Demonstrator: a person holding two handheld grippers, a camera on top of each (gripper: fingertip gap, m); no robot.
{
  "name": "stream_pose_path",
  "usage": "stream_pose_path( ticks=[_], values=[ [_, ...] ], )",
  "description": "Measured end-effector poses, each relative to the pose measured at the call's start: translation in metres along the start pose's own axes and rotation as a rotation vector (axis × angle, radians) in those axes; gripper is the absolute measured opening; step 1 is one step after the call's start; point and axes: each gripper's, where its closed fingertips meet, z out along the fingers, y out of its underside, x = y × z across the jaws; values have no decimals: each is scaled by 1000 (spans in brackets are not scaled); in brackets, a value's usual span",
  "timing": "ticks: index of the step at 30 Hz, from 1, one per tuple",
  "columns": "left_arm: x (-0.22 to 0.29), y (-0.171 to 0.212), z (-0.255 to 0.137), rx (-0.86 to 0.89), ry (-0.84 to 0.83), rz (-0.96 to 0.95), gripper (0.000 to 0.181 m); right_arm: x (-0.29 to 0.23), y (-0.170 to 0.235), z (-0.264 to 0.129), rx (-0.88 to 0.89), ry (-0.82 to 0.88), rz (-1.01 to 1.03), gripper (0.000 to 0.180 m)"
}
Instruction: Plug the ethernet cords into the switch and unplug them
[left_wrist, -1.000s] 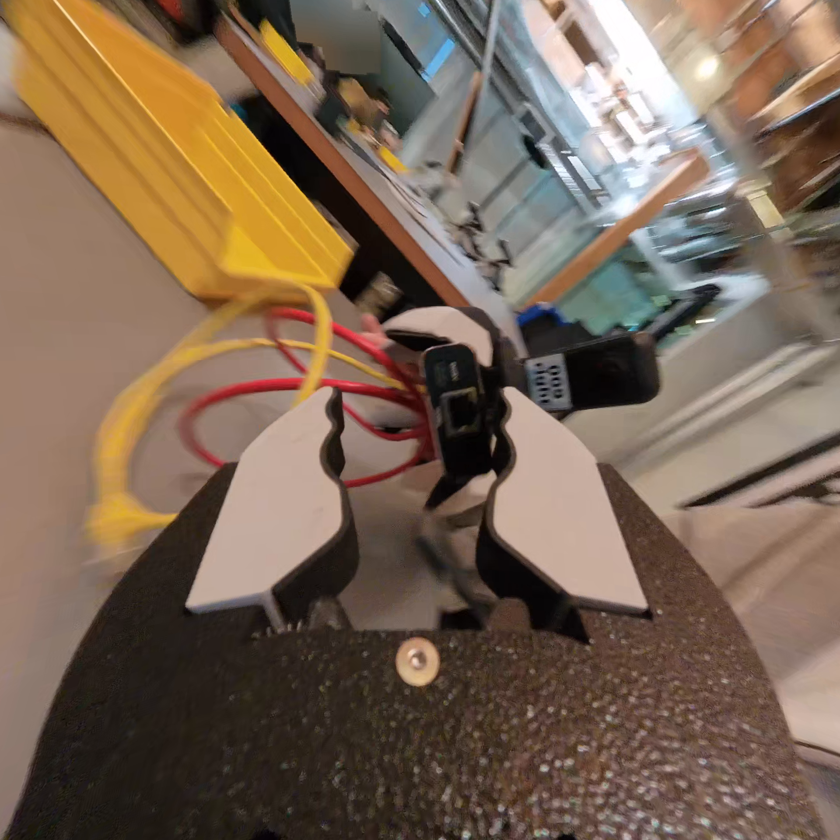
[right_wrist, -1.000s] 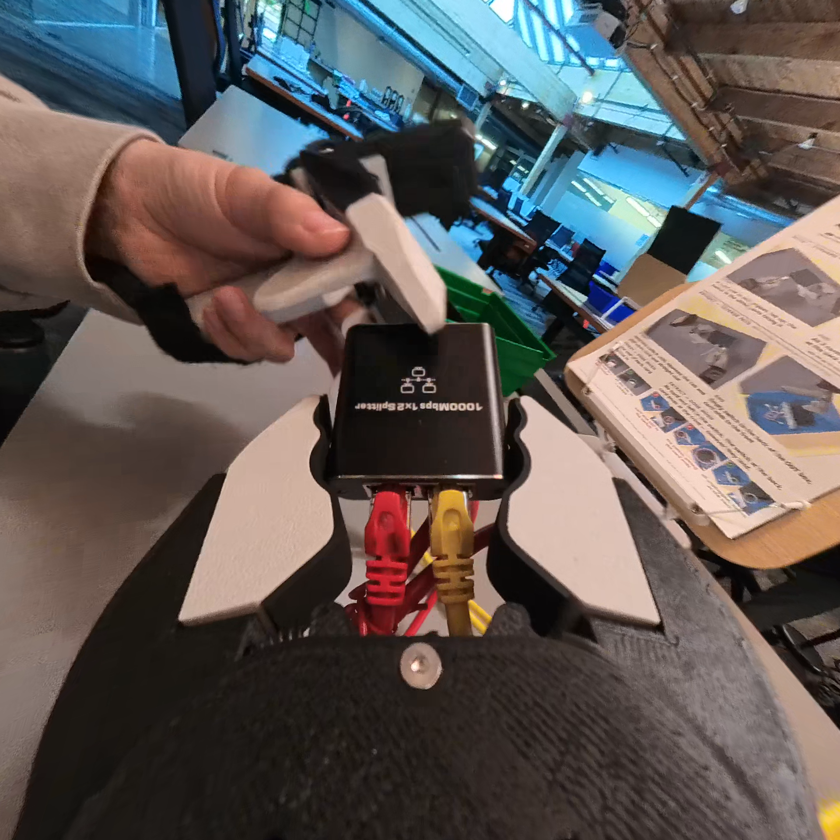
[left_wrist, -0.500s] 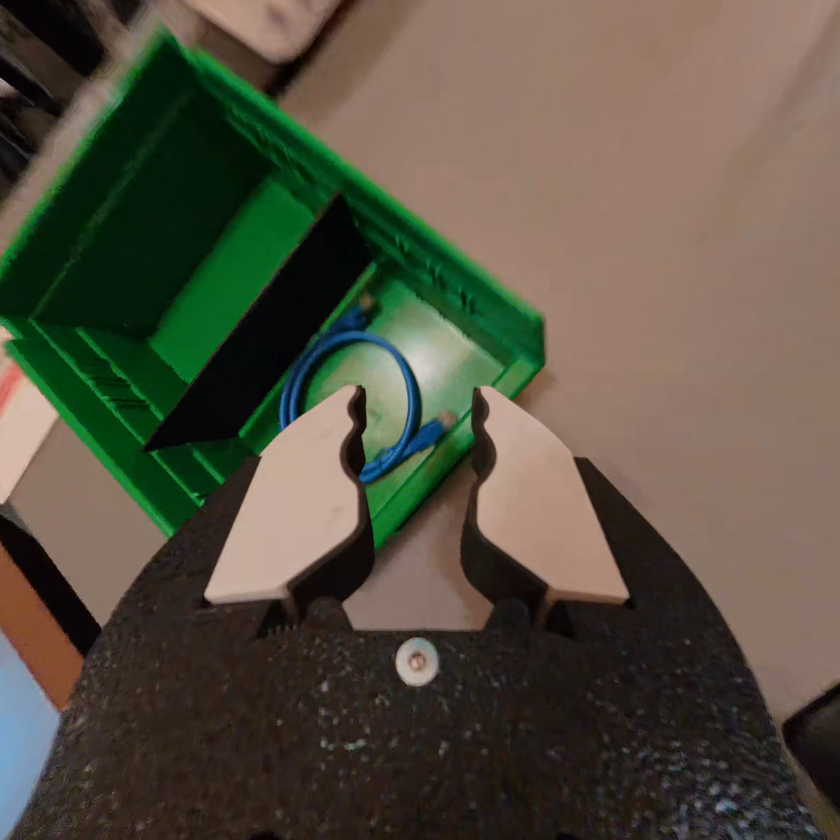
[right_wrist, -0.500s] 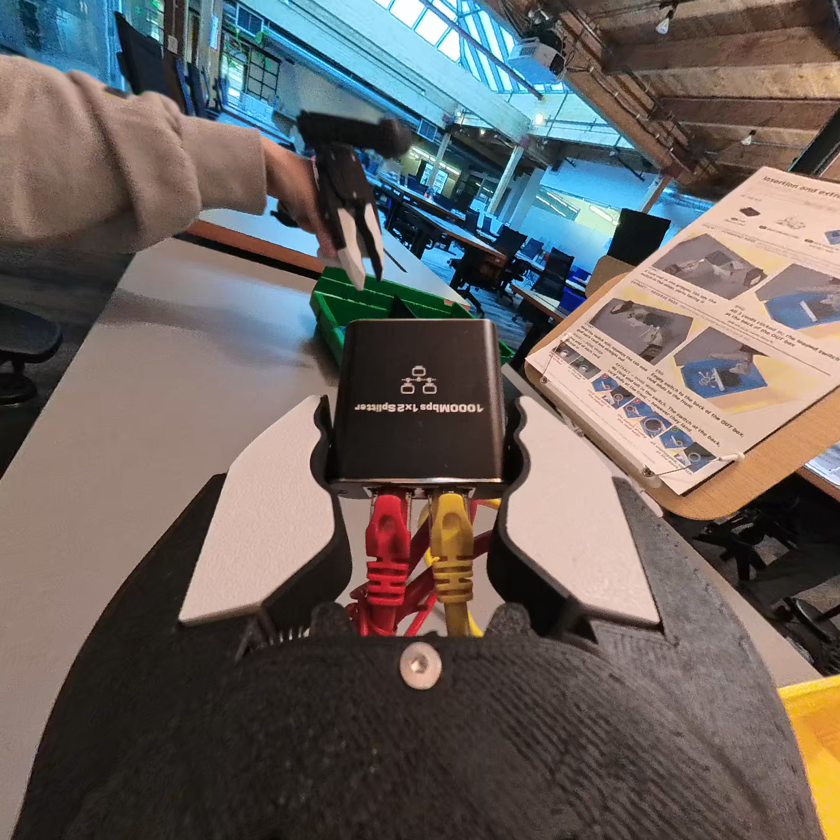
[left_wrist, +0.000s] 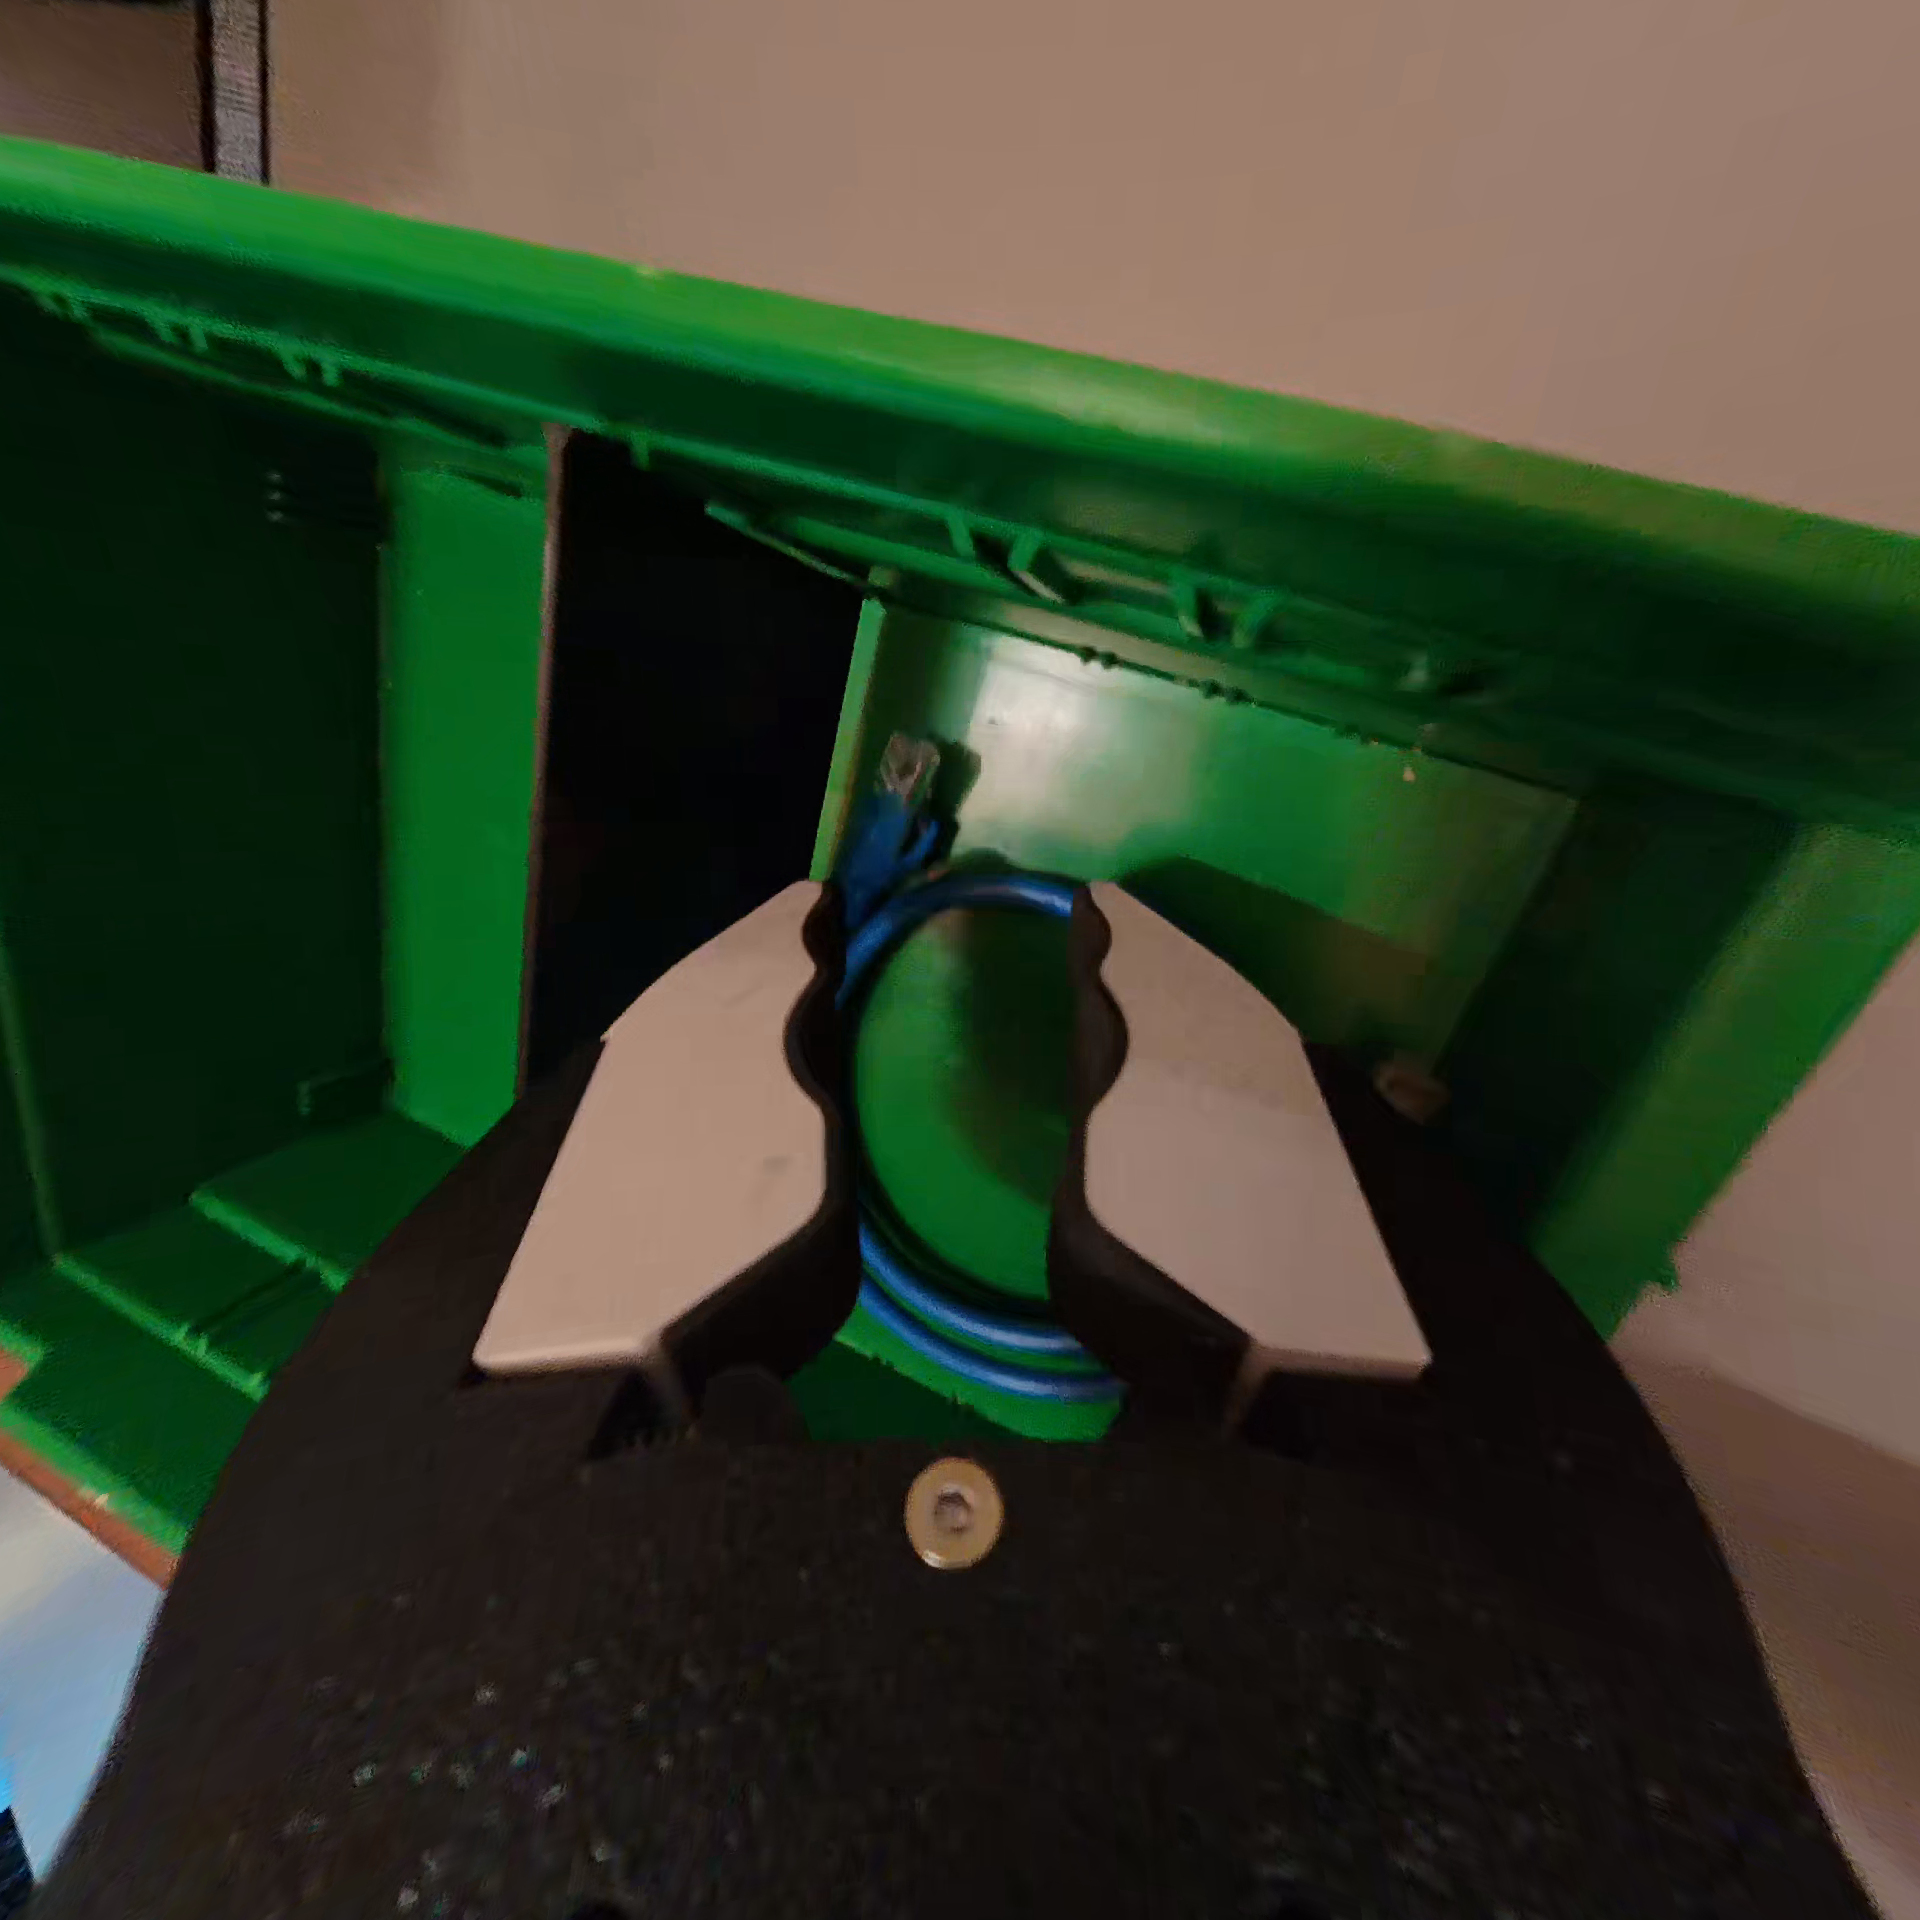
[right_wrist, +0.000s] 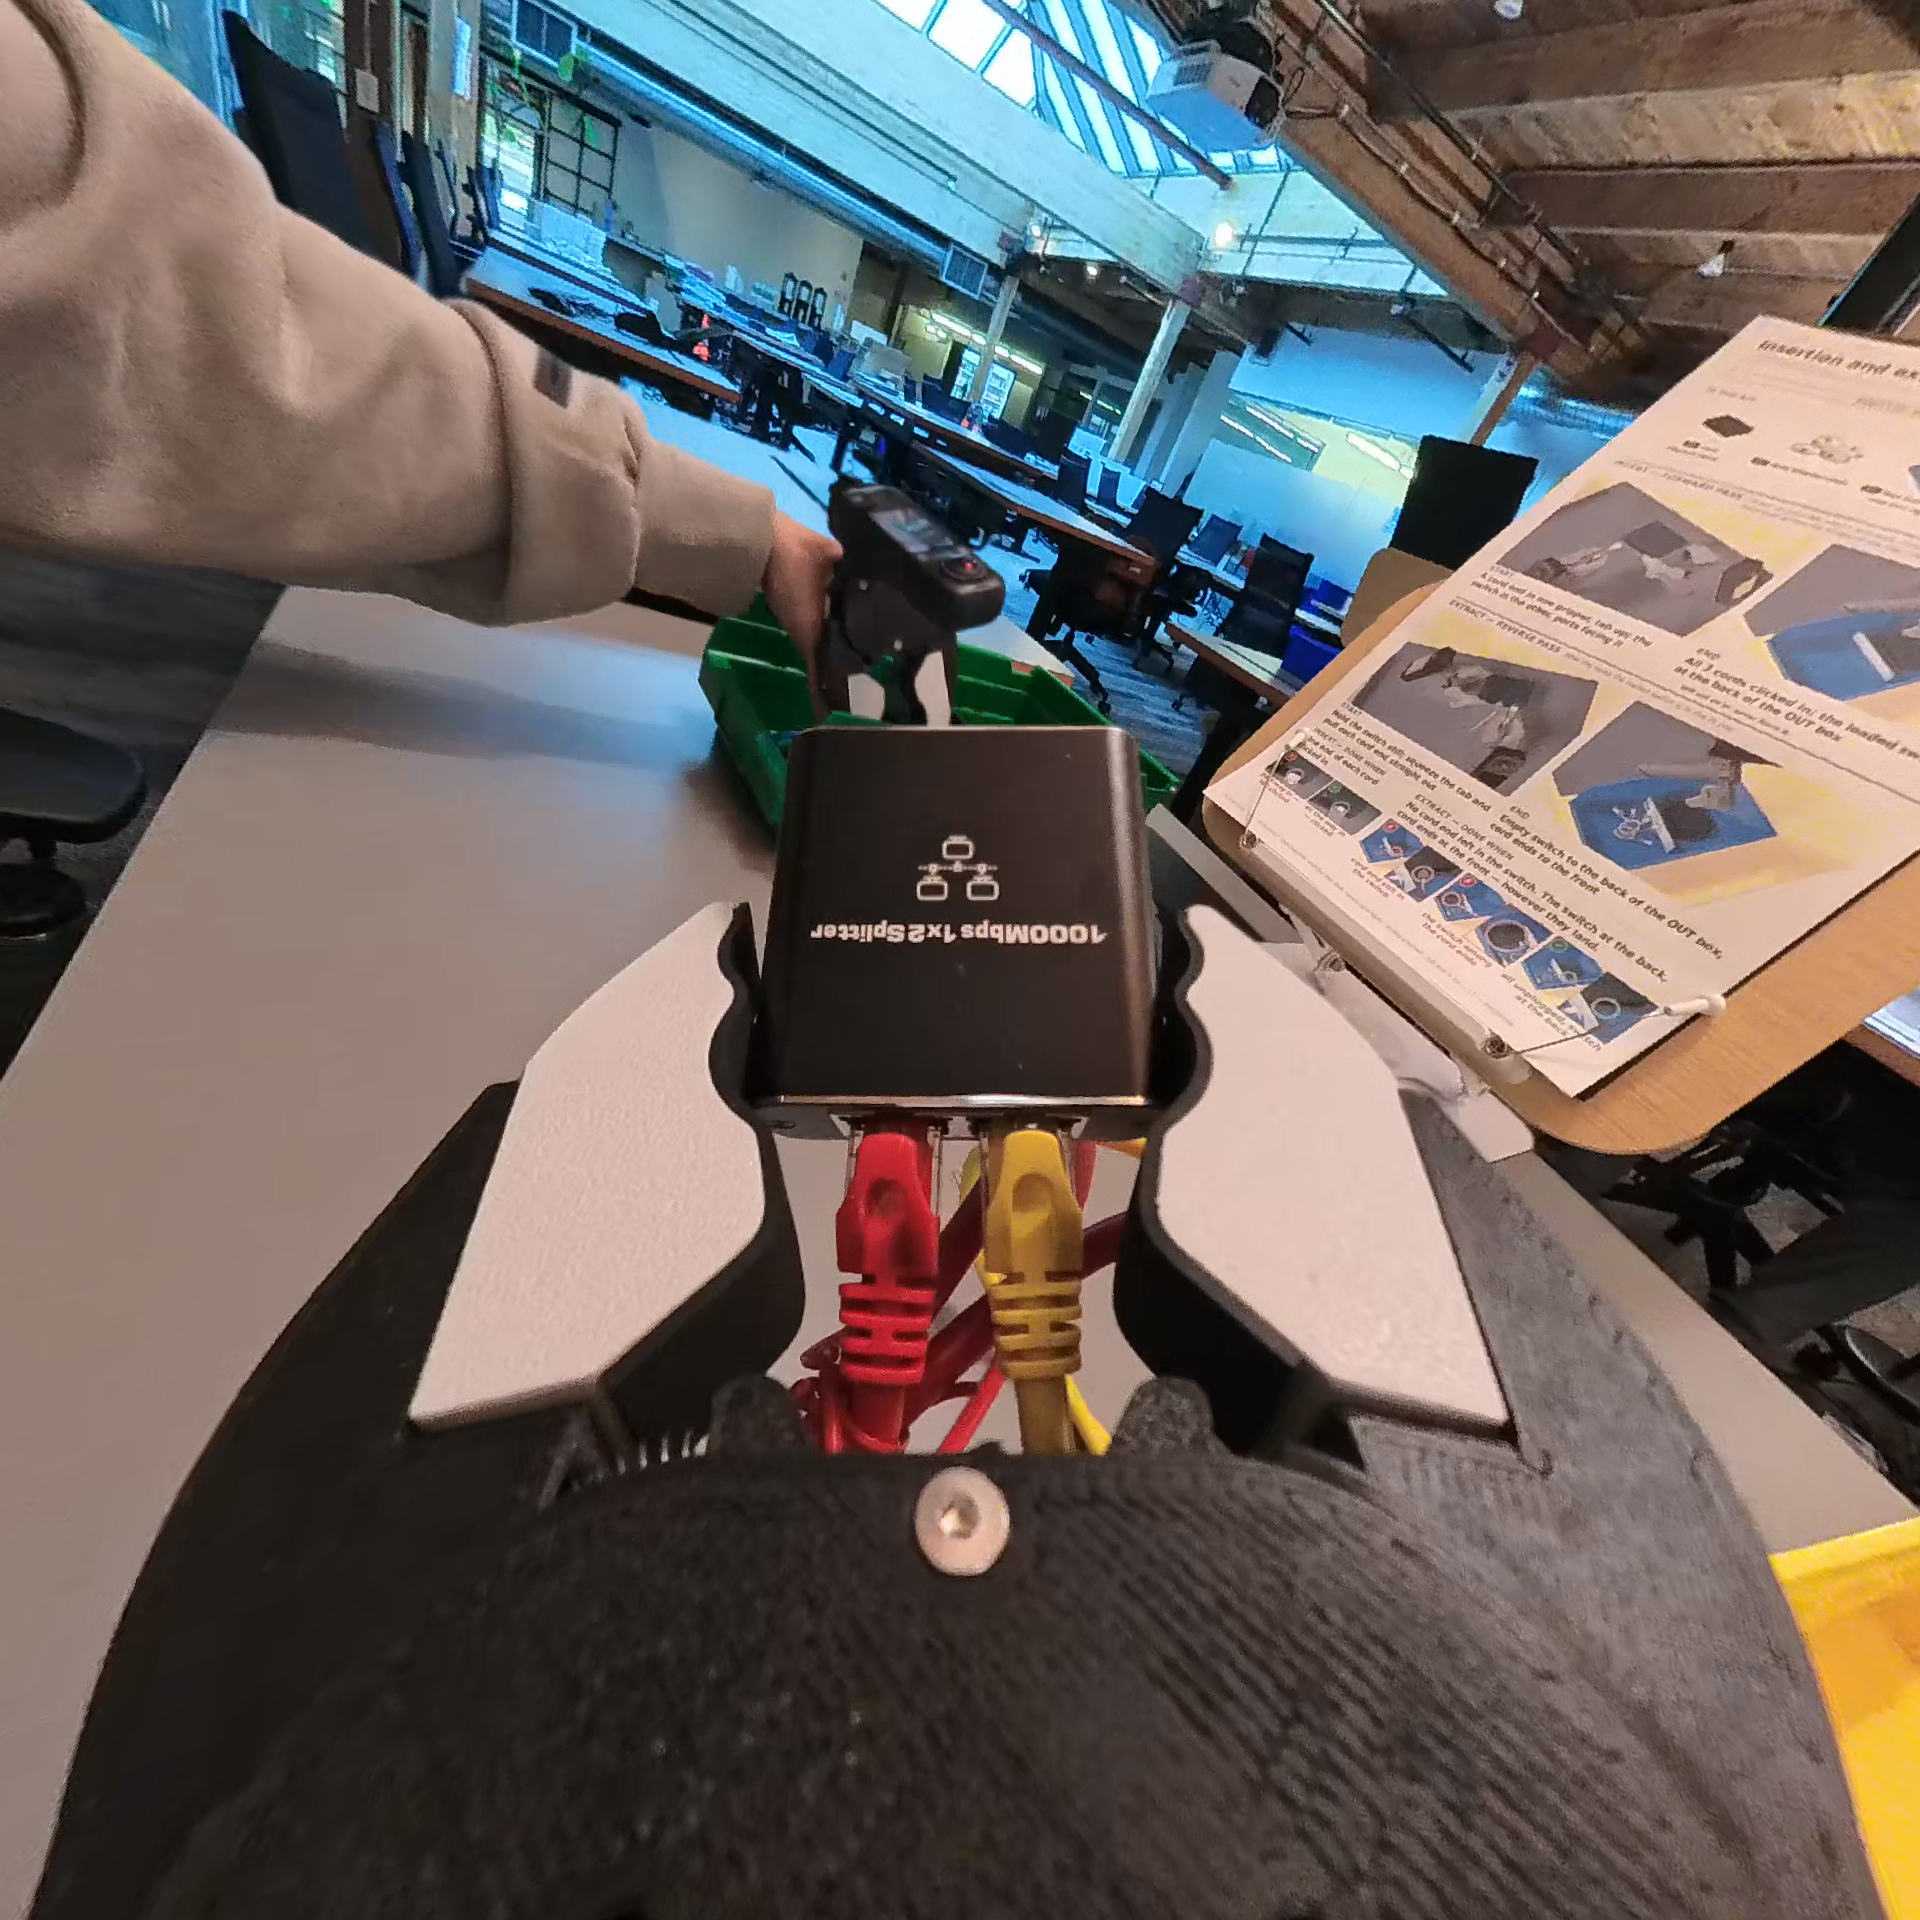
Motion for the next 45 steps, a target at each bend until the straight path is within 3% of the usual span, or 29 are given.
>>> stream_pose_path(
  ticks=[4, 7, 12, 15, 18, 25, 27, 31, 34, 39, 45],
  values=[
    [-2, -12, 17, 24, 19, -47, 37, 3, 5, -2, 0, 8, 18, 75],
    [-10, -5, 27, -67, -14, -94, 18, 5, 5, -3, 18, 7, 35, 75],
    [-10, -5, 26, -103, -56, -194, 16, 5, 0, -6, 66, -16, 65, 75],
    [-10, -13, 13, -36, -99, -221, 15, 0, -6, -8, 118, -54, 87, 75],
    [-18, -30, -29, 85, -182, -272, 14, -5, -9, -10, 136, -91, 93, 75],
    [-6, -77, -182, 213, -369, -214, 13, -13, -15, -5, 99, -114, 62, 75],
    [27, -101, -216, 252, -250, -169, 13, -14, -18, -6, 100, -108, 46, 75],
    [120, -148, -244, 360, 183, -5, 14, -13, -25, -10, 128, -107, 50, 75],
    [188, -162, -227, 373, 525, 130, 14, -13, -26, -12, 140, -113, 59, 75],
    [284, -164, -162, 309, 1043, 274, 14, -12, -29, -15, 160, -106, 61, 75],
    [305, -209, -87, 296, 1001, 230, 13, -12, -35, -22, 164, -97, 37, 75]
  ],
)
